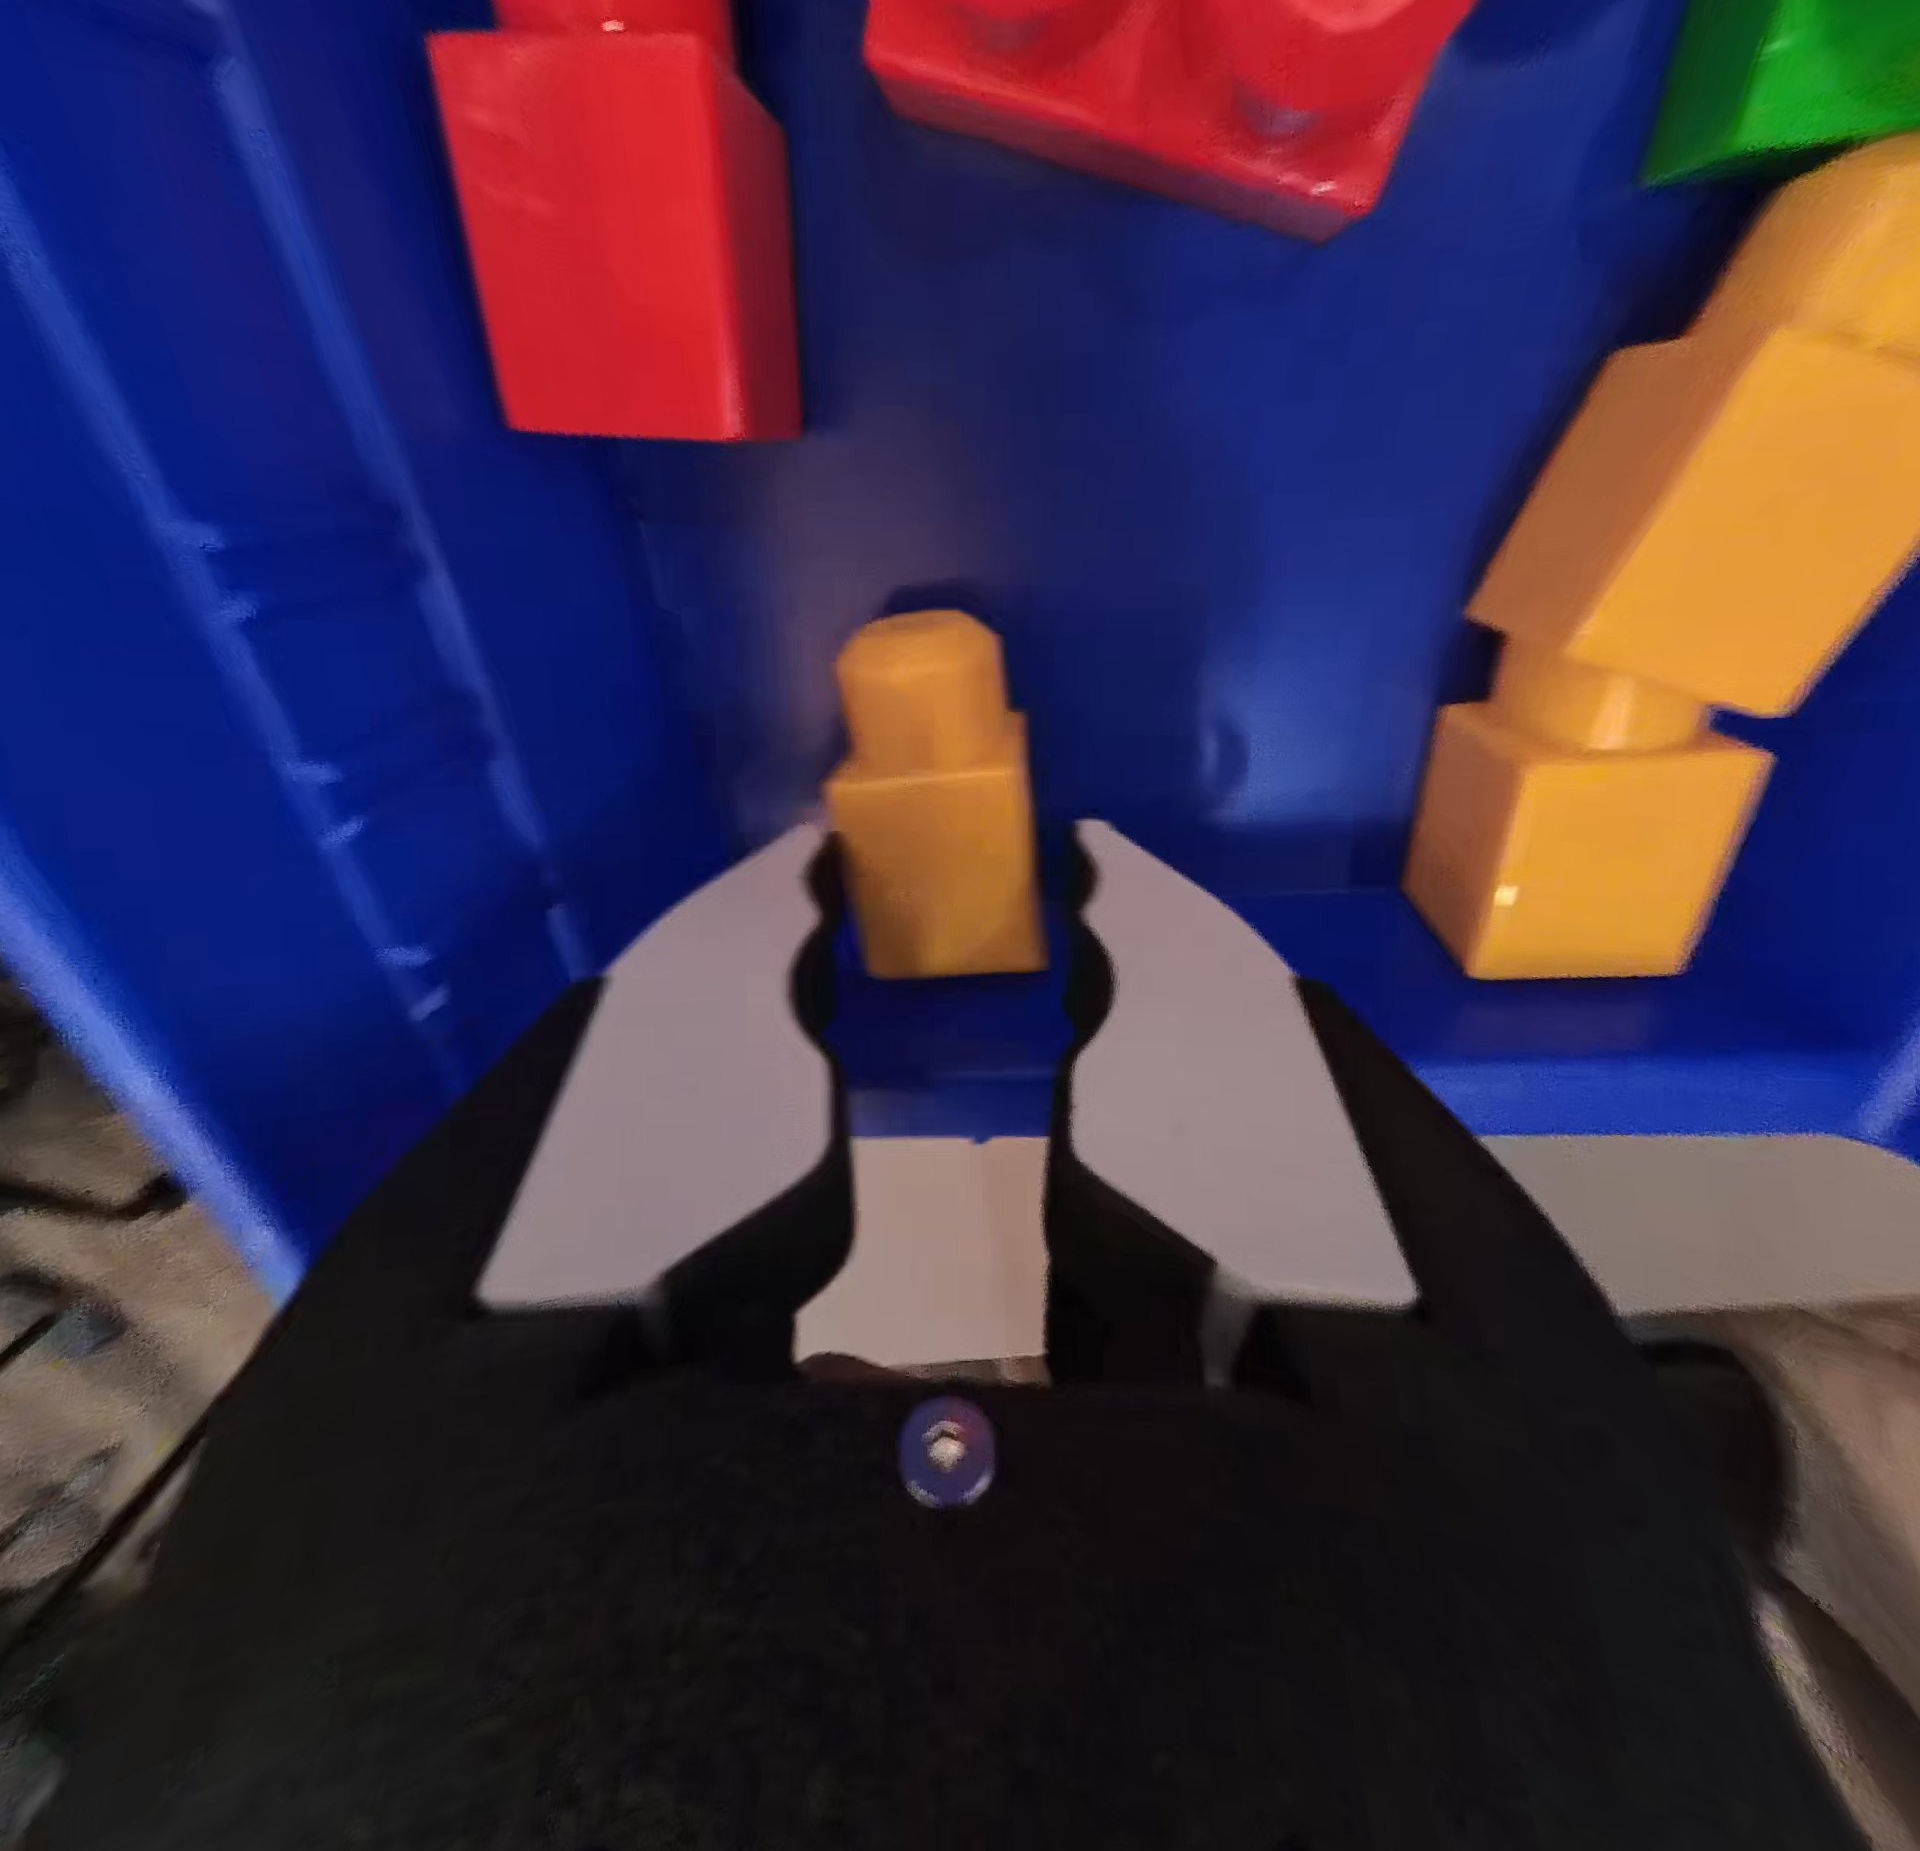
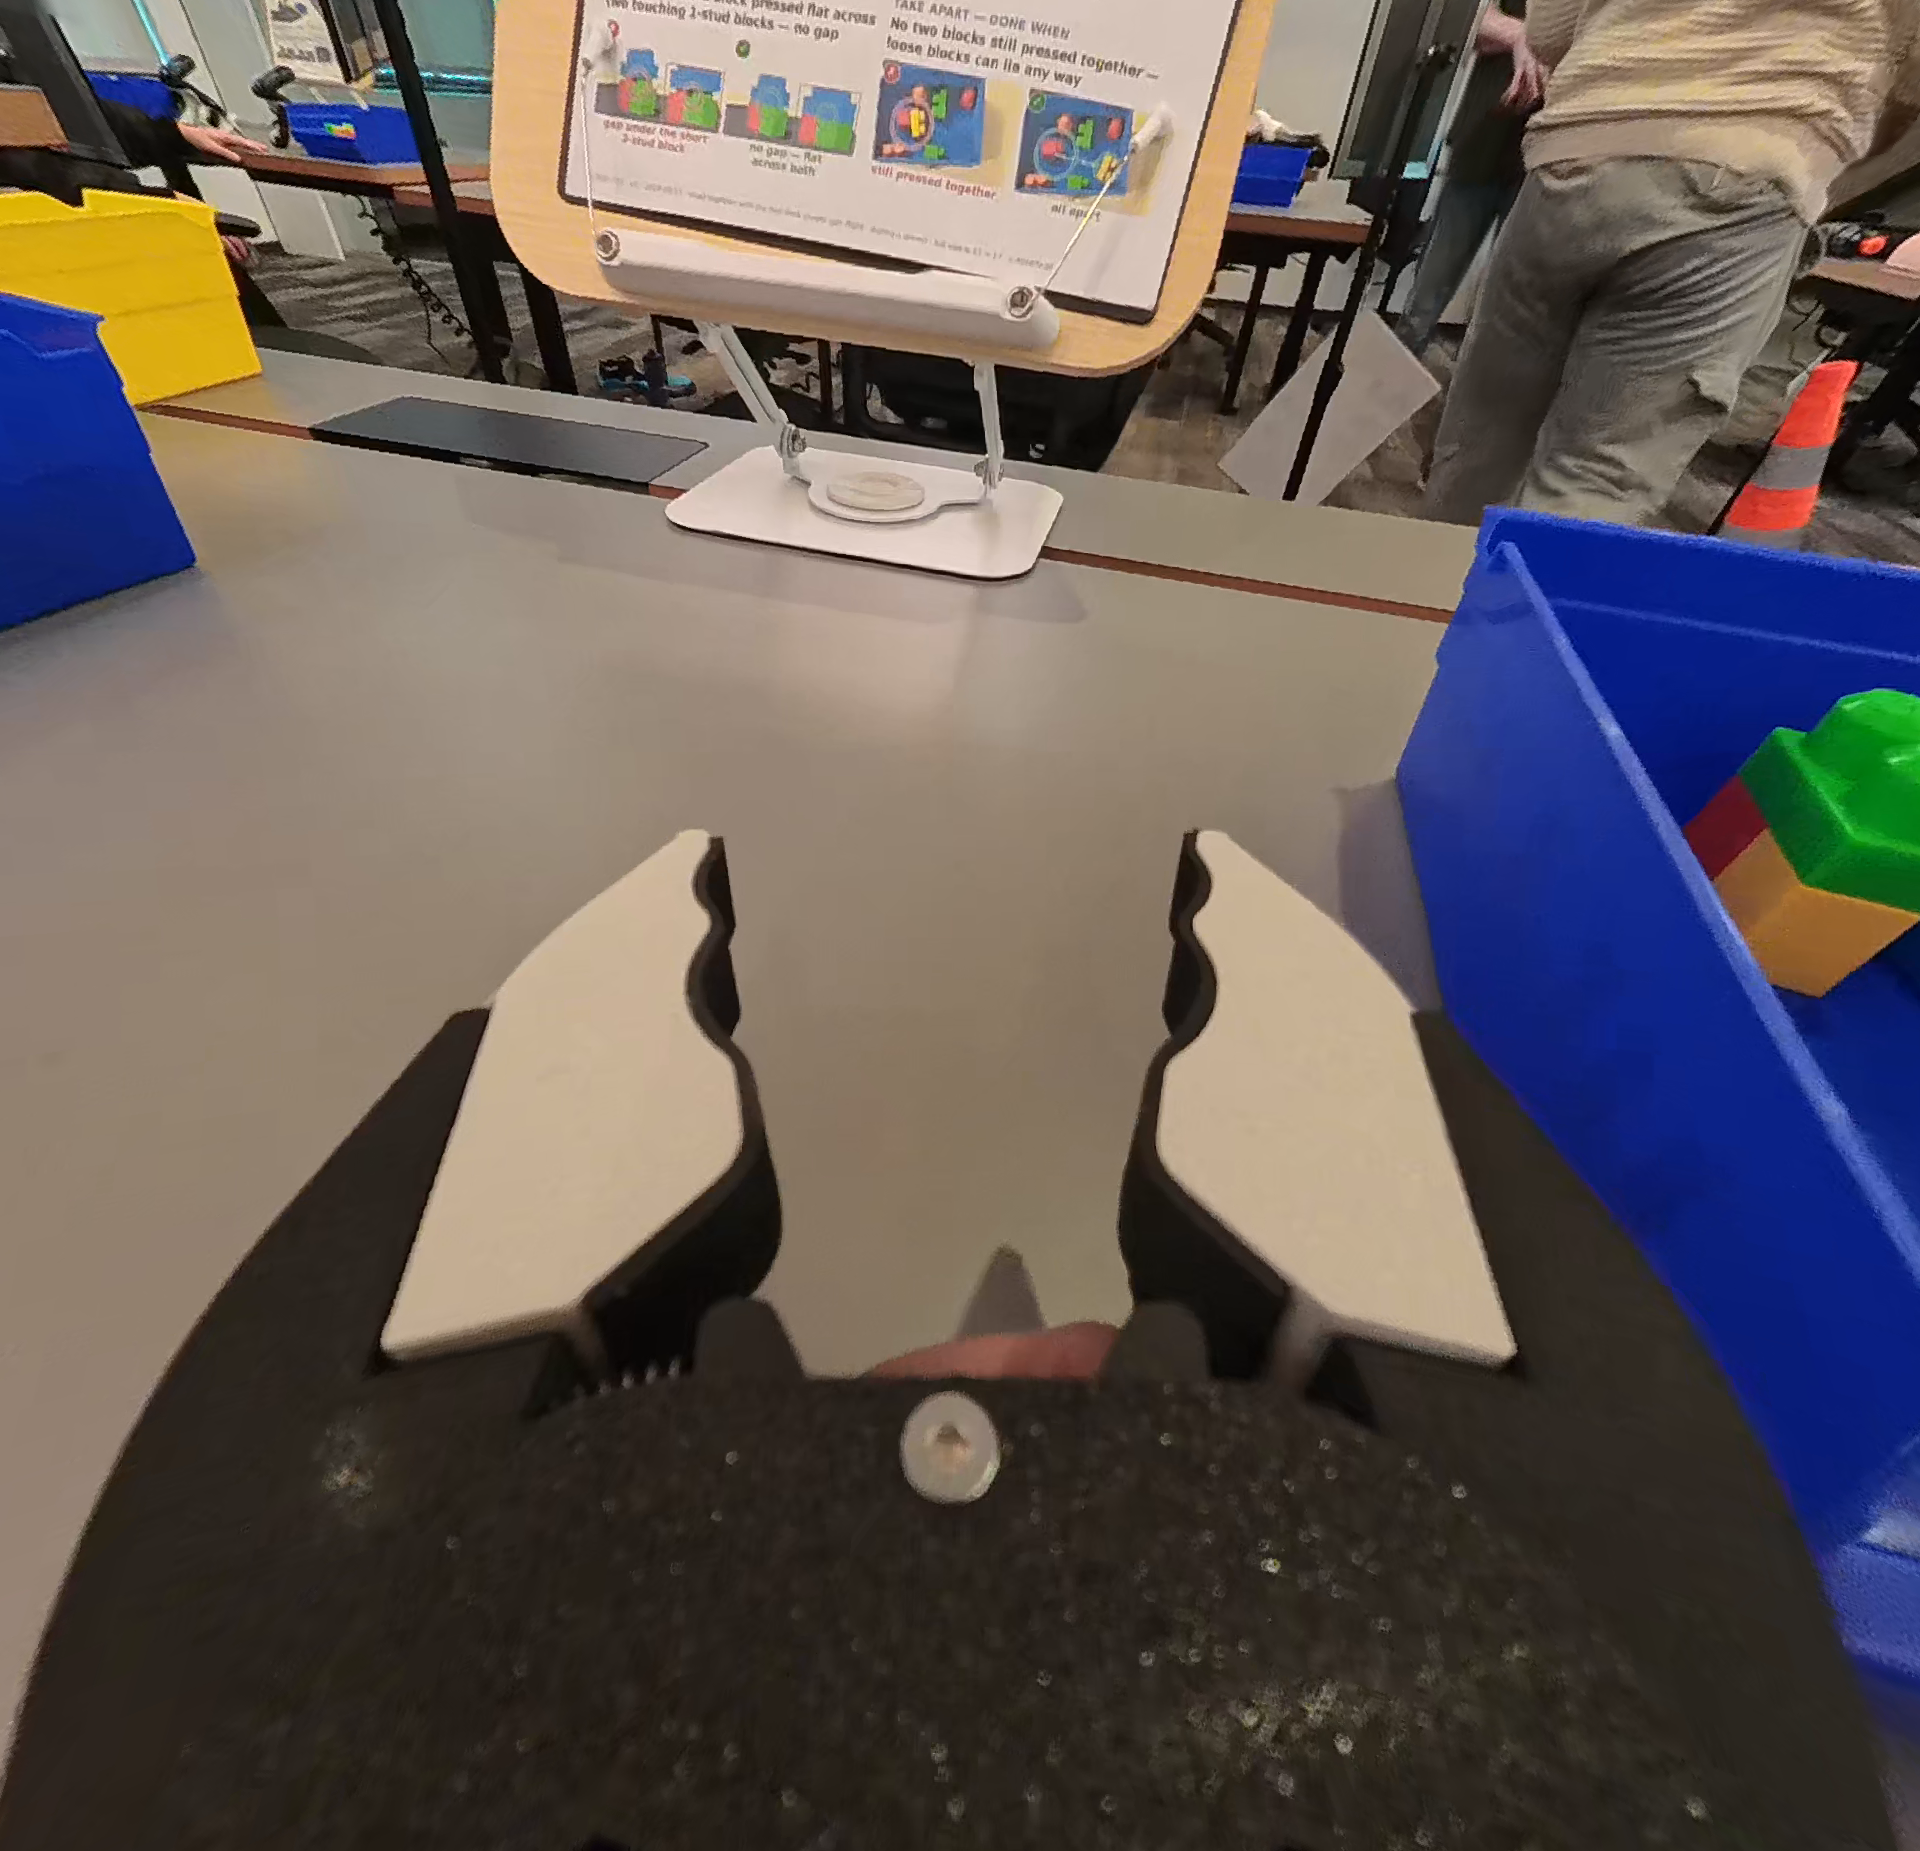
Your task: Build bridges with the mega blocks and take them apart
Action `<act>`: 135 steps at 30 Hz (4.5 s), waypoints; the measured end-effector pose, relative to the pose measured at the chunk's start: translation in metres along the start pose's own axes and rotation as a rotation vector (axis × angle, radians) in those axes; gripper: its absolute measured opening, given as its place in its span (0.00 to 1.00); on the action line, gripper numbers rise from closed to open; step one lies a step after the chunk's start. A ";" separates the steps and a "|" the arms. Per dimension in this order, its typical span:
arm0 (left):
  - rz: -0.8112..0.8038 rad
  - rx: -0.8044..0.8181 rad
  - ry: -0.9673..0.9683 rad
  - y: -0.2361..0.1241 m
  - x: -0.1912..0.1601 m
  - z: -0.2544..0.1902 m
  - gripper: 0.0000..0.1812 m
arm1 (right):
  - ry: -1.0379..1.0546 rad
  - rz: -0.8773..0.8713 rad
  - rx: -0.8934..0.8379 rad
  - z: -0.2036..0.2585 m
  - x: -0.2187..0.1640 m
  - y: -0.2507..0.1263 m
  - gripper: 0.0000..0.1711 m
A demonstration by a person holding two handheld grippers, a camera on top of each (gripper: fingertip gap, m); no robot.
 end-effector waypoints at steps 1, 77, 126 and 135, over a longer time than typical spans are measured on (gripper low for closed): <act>-0.020 -0.057 -0.024 0.001 0.003 -0.006 0.19 | 0.002 0.002 0.003 0.000 -0.001 0.000 0.47; -0.849 -0.196 0.500 -0.013 0.216 -0.326 0.28 | -0.017 -0.056 0.085 0.008 0.028 -0.027 0.42; -0.303 0.151 0.259 -0.046 0.133 0.020 0.37 | -0.008 0.004 0.155 0.025 0.013 -0.015 0.42; -0.134 0.039 0.237 -0.013 0.144 0.038 0.21 | 0.000 0.015 0.138 0.015 0.010 -0.013 0.42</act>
Point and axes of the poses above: each gripper's, where its closed fingertips meet, y out along the fingers, x out of its top, z = x × y across the jaws, the point moved 1 cm from there along -y, back along the fingers, and after that the axes turned 6 degrees about y, right-handed, at the moved point
